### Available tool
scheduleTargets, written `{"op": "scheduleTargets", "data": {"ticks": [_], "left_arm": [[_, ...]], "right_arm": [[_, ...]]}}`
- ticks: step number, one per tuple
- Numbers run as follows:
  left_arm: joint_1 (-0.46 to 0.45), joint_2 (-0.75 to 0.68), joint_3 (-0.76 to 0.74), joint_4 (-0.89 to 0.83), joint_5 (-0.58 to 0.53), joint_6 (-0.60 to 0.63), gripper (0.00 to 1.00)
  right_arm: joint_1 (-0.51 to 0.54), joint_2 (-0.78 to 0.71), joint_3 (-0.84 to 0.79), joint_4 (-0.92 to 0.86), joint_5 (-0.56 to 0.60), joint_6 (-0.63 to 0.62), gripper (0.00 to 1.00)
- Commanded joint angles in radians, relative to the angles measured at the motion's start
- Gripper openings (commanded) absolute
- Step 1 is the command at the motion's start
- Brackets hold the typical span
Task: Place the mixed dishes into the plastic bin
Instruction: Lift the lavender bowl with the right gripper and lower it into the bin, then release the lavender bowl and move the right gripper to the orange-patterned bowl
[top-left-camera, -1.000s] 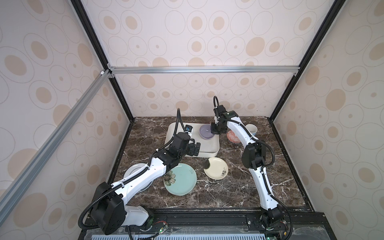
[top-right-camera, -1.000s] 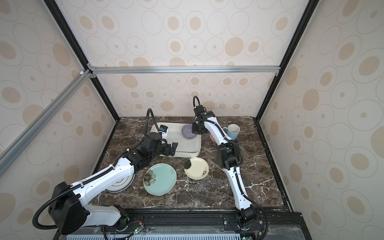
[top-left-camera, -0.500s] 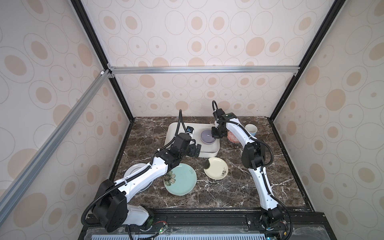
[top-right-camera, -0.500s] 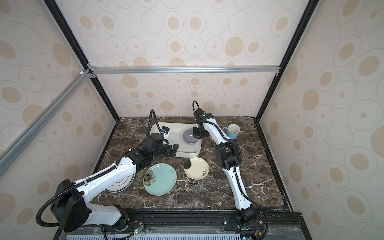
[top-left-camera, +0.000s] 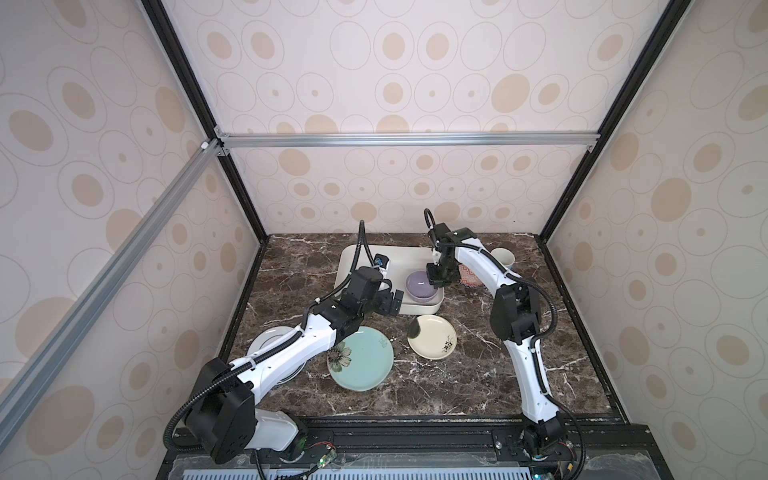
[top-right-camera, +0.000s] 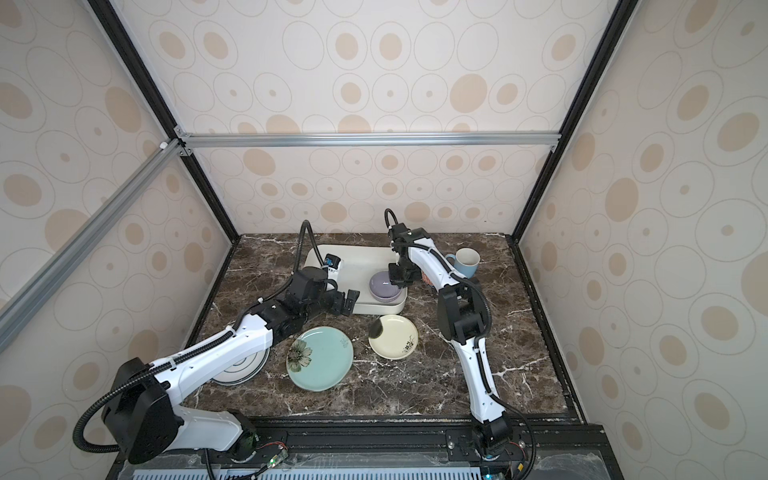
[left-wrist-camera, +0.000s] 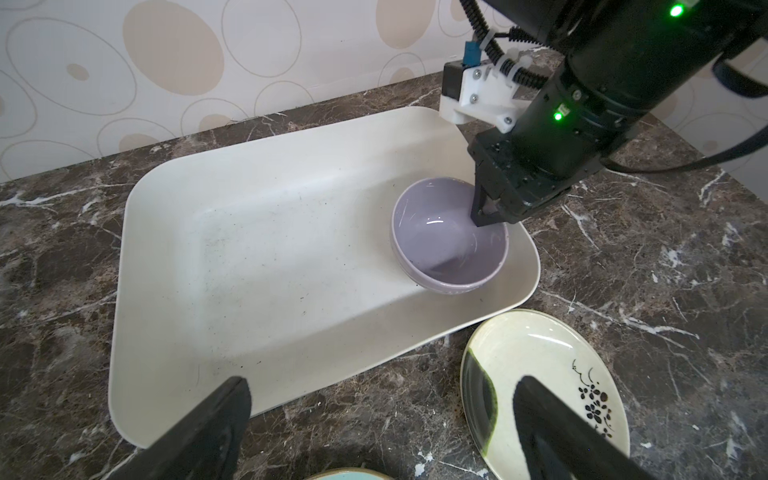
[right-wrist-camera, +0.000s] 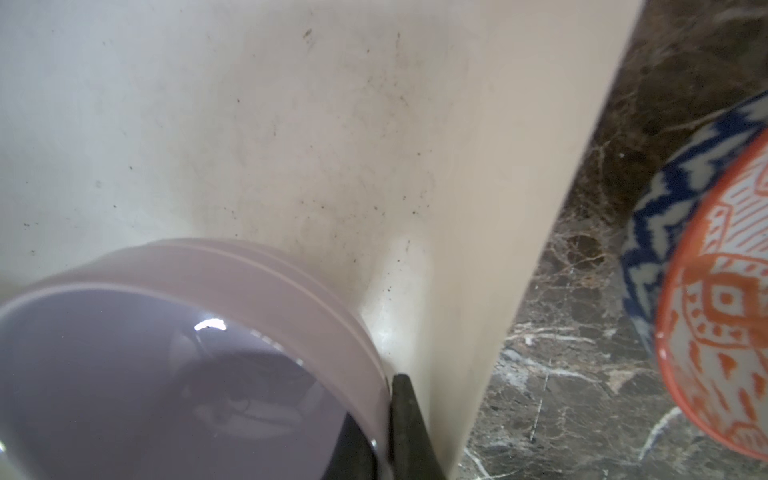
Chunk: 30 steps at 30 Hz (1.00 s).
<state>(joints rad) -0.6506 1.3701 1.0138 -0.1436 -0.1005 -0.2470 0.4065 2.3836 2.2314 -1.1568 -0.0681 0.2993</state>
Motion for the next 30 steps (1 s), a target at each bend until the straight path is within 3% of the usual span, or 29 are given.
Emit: {"op": "scheduleTargets", "data": {"ticks": [1, 5, 11, 22, 25, 30], "left_arm": [[0.006, 0.004, -0.003, 0.015, 0.011, -0.012, 0.99], [0.005, 0.012, -0.006, 0.011, 0.016, -0.018, 0.99], [0.006, 0.005, -0.006, 0.007, 0.012, -0.018, 0.99], [0.005, -0.021, -0.001, 0.007, 0.023, -0.012, 0.99], [0.005, -0.022, 0.017, 0.002, 0.05, -0.013, 0.99], [-0.001, 0.009, 0.072, -0.002, 0.124, -0.031, 0.99]], "right_arm": [[0.011, -0.05, -0.005, -0.031, 0.004, -0.031, 0.06], [0.019, -0.032, 0.007, -0.04, 0.015, -0.032, 0.12], [0.029, -0.068, -0.005, -0.032, 0.063, -0.039, 0.33], [0.014, -0.245, -0.015, -0.018, 0.143, -0.023, 0.4], [-0.023, -0.318, -0.099, 0.007, 0.149, 0.006, 0.44], [-0.119, -0.508, -0.435, 0.173, 0.12, 0.108, 0.52]]}}
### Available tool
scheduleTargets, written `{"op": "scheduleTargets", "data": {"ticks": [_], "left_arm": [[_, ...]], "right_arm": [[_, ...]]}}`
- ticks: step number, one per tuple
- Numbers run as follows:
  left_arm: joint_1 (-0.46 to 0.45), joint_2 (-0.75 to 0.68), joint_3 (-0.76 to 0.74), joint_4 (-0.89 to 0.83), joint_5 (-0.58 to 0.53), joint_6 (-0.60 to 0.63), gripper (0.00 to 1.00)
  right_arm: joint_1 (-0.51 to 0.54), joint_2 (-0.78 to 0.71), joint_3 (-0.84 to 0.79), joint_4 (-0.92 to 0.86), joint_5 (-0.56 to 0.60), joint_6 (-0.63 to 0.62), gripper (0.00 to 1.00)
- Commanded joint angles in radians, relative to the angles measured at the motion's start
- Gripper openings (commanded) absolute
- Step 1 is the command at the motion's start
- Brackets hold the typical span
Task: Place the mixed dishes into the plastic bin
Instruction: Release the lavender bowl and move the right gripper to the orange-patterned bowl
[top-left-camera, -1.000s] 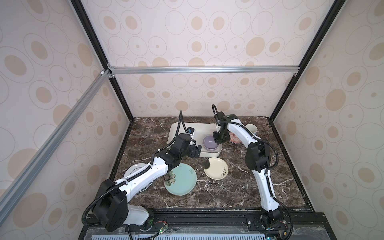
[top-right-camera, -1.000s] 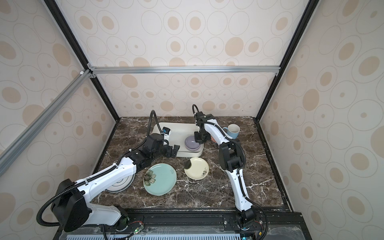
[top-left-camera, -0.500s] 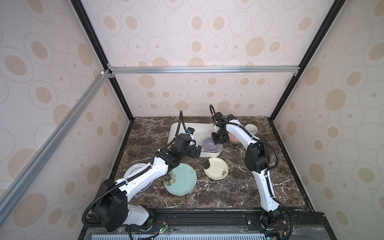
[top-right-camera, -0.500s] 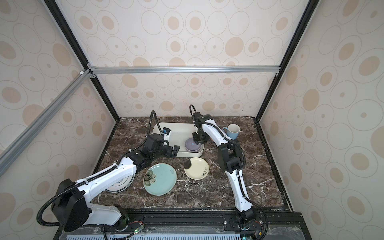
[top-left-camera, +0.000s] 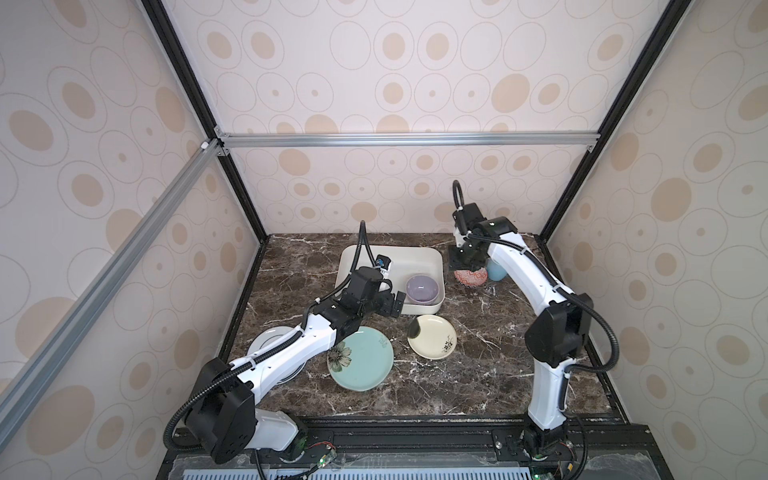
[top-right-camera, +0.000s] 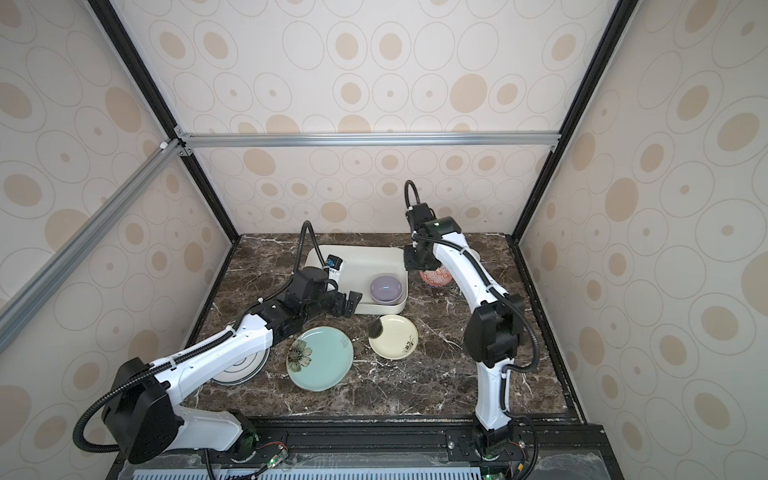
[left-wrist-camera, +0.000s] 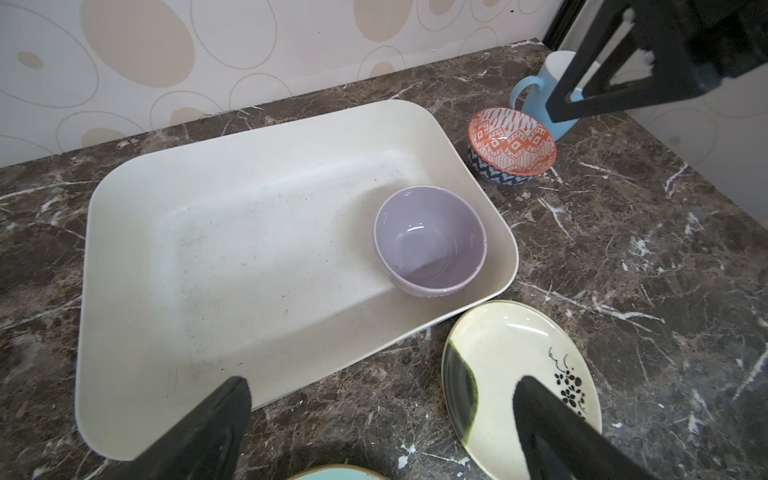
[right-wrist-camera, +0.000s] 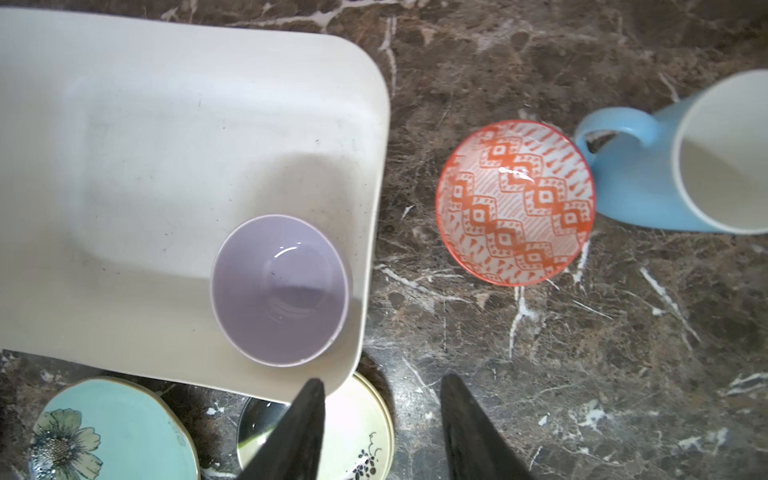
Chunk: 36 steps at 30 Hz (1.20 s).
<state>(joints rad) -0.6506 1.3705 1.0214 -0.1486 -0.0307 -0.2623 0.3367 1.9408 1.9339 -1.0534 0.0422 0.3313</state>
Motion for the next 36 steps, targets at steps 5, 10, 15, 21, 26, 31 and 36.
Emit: {"op": "scheduleTargets", "data": {"ticks": [5, 10, 15, 21, 26, 31, 36], "left_arm": [[-0.031, 0.054, 0.133, -0.003, 0.076, -0.02, 0.99], [-0.071, 0.105, 0.201, -0.003, 0.082, -0.018, 0.99], [-0.093, 0.164, 0.262, -0.011, 0.083, -0.02, 0.99], [-0.112, 0.237, 0.346, -0.046, 0.081, -0.009, 0.99], [-0.124, 0.284, 0.377, -0.039, 0.097, -0.007, 0.99], [-0.124, 0.334, 0.417, -0.066, 0.096, 0.01, 0.99], [-0.127, 0.359, 0.431, -0.075, 0.092, 0.021, 0.99]], "right_arm": [[-0.166, -0.184, -0.396, 0.194, -0.045, 0.142, 0.58], [-0.205, -0.19, -0.476, 0.25, -0.078, 0.152, 0.58], [-0.219, -0.137, -0.442, 0.277, -0.076, 0.178, 0.58], [-0.253, -0.058, -0.418, 0.332, -0.115, 0.219, 0.58], [-0.261, 0.013, -0.377, 0.353, -0.125, 0.233, 0.58], [-0.269, 0.068, -0.358, 0.387, -0.144, 0.245, 0.57], [-0.275, 0.12, -0.321, 0.394, -0.159, 0.243, 0.56]]}}
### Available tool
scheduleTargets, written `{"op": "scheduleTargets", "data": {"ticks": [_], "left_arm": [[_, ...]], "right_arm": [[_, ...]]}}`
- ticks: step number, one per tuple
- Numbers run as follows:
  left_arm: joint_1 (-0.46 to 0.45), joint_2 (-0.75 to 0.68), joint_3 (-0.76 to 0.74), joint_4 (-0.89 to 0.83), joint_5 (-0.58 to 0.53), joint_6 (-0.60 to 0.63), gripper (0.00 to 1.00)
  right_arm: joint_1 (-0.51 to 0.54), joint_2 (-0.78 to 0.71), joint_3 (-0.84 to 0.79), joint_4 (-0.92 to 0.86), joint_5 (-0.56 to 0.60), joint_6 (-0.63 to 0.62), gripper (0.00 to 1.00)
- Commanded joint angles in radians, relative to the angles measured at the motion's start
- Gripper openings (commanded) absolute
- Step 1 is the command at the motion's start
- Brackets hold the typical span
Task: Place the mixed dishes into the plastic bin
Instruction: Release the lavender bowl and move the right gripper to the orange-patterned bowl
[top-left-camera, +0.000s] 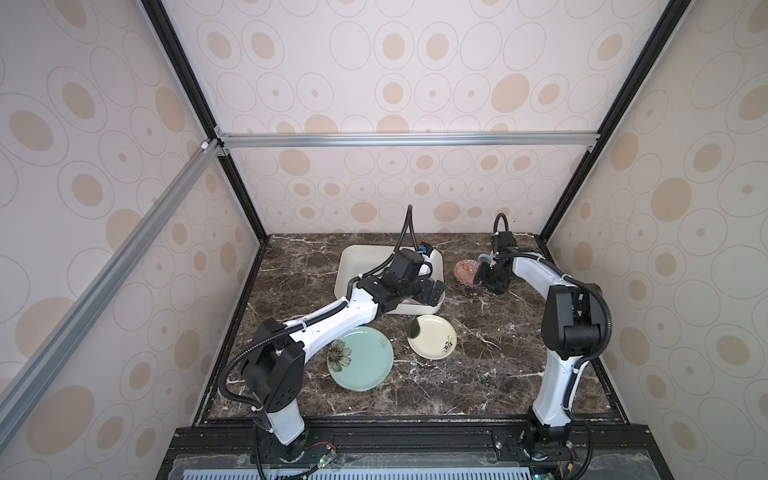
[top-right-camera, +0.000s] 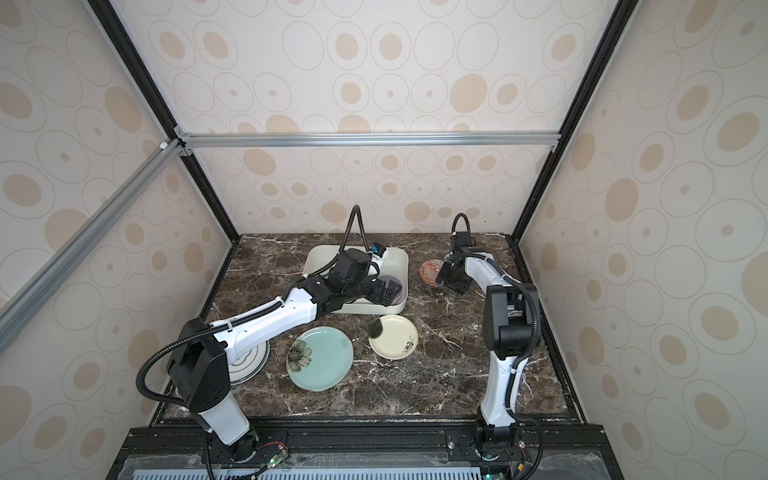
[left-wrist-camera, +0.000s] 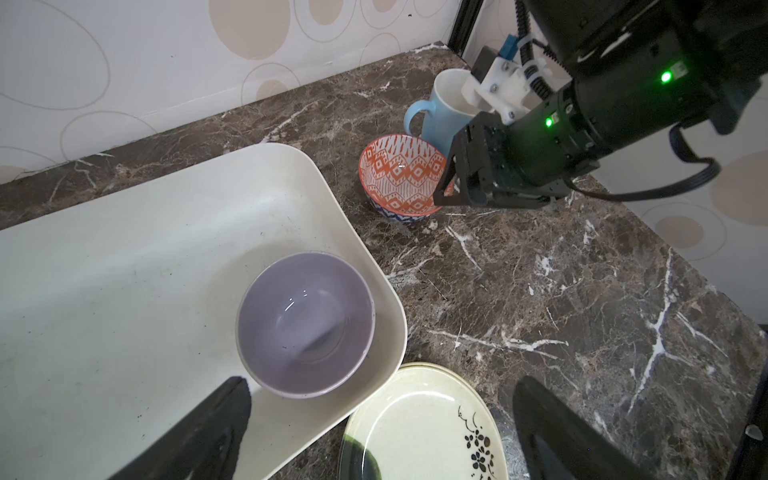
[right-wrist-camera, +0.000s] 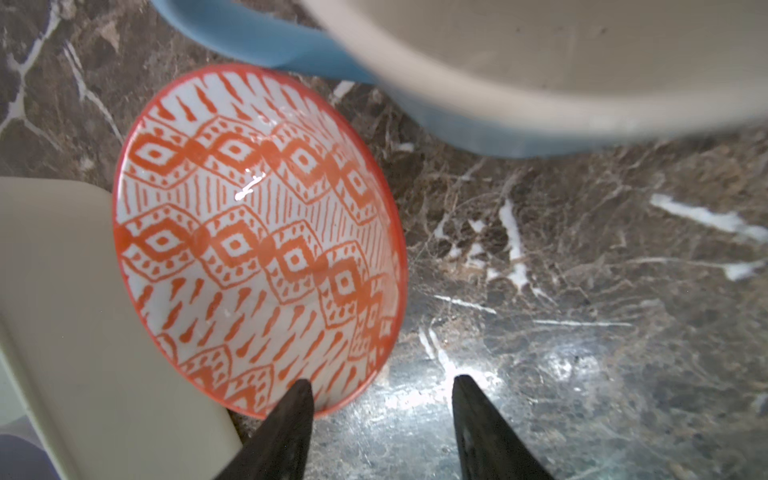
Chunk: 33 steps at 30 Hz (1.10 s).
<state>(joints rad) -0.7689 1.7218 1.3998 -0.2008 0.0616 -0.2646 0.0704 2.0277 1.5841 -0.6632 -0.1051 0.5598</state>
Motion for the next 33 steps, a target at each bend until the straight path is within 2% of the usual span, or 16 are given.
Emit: {"op": "scheduleTargets", "data": {"ticks": [1, 8, 10, 13, 16, 23, 28, 33], "left_arm": [[-0.007, 0.011, 0.055, -0.024, 0.001, 0.024, 0.99], [-0.008, 0.029, 0.062, -0.031, 0.001, 0.033, 0.99], [-0.007, 0.033, 0.062, -0.031, 0.0, 0.031, 0.99], [-0.008, 0.03, 0.056, -0.032, -0.003, 0.032, 0.99], [-0.008, 0.02, 0.042, -0.03, -0.009, 0.03, 0.99], [-0.008, -0.021, -0.007, -0.014, -0.014, 0.025, 0.99], [-0.007, -0.058, -0.047, 0.0, -0.027, 0.019, 0.99], [-0.007, -0.084, -0.076, 0.003, -0.036, 0.015, 0.99]], "right_arm": [[-0.009, 0.042, 0.037, 0.001, -0.013, 0.015, 0.56], [-0.013, 0.104, 0.109, -0.024, -0.022, 0.006, 0.54], [-0.012, 0.124, 0.132, -0.033, -0.029, 0.004, 0.47], [-0.012, 0.148, 0.156, -0.053, -0.045, -0.001, 0.3], [-0.012, 0.151, 0.161, -0.069, -0.05, -0.003, 0.23], [-0.012, 0.171, 0.174, -0.094, -0.039, -0.018, 0.21], [-0.012, 0.184, 0.184, -0.111, -0.039, -0.02, 0.12], [-0.008, 0.165, 0.176, -0.113, -0.042, -0.027, 0.08]]}}
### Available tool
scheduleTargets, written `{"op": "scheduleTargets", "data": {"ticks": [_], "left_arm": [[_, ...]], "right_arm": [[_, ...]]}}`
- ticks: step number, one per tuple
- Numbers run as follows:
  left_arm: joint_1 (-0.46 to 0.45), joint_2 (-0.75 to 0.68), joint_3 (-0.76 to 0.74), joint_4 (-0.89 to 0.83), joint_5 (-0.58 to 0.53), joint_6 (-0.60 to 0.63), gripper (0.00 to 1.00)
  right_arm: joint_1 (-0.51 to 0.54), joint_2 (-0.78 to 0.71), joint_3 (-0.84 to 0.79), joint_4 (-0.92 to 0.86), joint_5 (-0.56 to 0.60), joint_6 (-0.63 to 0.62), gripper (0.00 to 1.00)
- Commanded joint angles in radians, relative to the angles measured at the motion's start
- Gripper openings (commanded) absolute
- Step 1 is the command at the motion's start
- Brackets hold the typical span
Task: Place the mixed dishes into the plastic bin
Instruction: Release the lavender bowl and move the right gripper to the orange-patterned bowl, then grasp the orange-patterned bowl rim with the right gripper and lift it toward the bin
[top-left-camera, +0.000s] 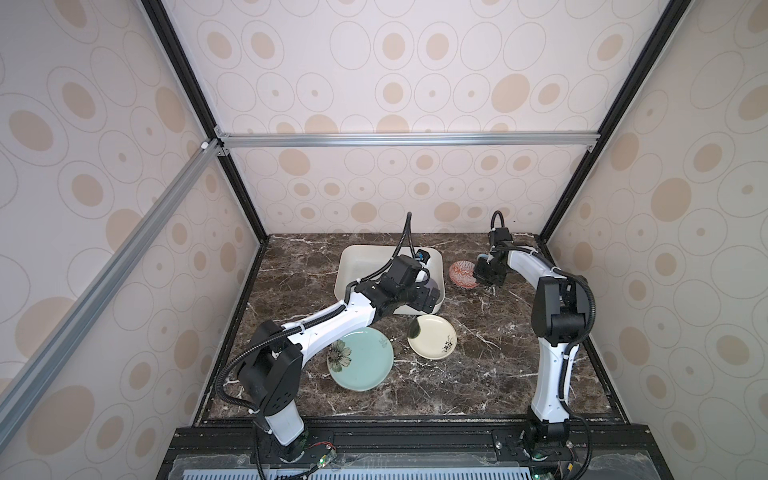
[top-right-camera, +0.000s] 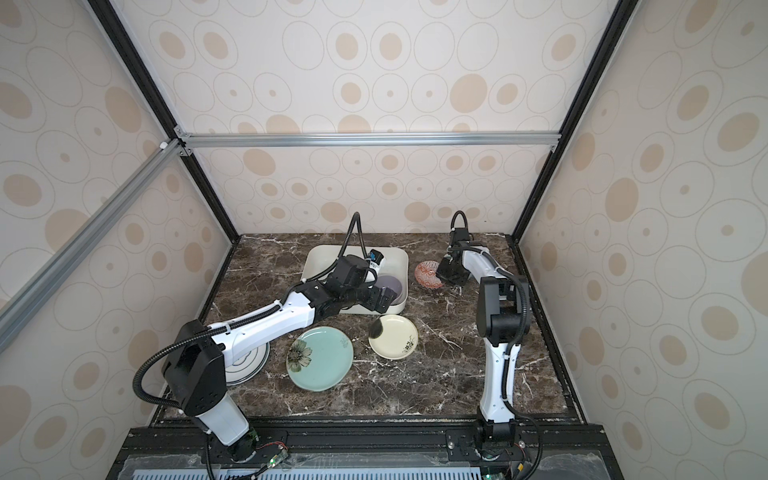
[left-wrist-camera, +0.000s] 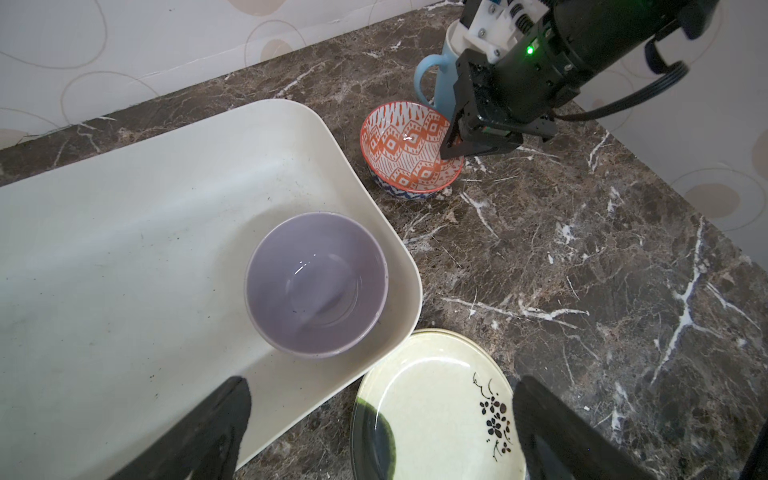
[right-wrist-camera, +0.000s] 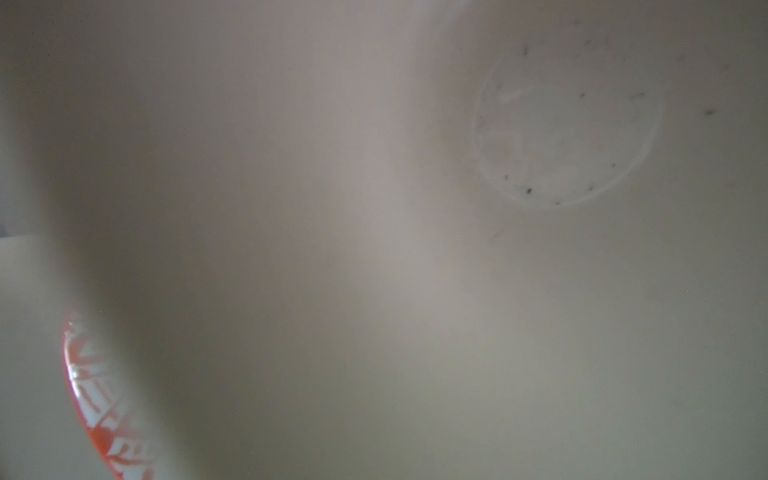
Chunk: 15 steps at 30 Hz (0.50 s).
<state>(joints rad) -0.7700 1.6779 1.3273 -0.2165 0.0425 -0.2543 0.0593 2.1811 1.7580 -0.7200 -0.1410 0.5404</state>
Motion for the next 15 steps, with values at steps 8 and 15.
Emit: {"op": "scheduleTargets", "data": {"ticks": [8, 15], "left_arm": [[-0.007, -0.09, -0.047, 0.034, -0.03, -0.006, 0.99], [-0.007, -0.144, -0.109, 0.043, -0.053, -0.012, 0.99]], "right_arm": [[0.025, -0.039, -0.002, -0.085, -0.017, -0.031, 0.04], [0.035, -0.124, -0.057, -0.093, -0.023, -0.043, 0.02]]}}
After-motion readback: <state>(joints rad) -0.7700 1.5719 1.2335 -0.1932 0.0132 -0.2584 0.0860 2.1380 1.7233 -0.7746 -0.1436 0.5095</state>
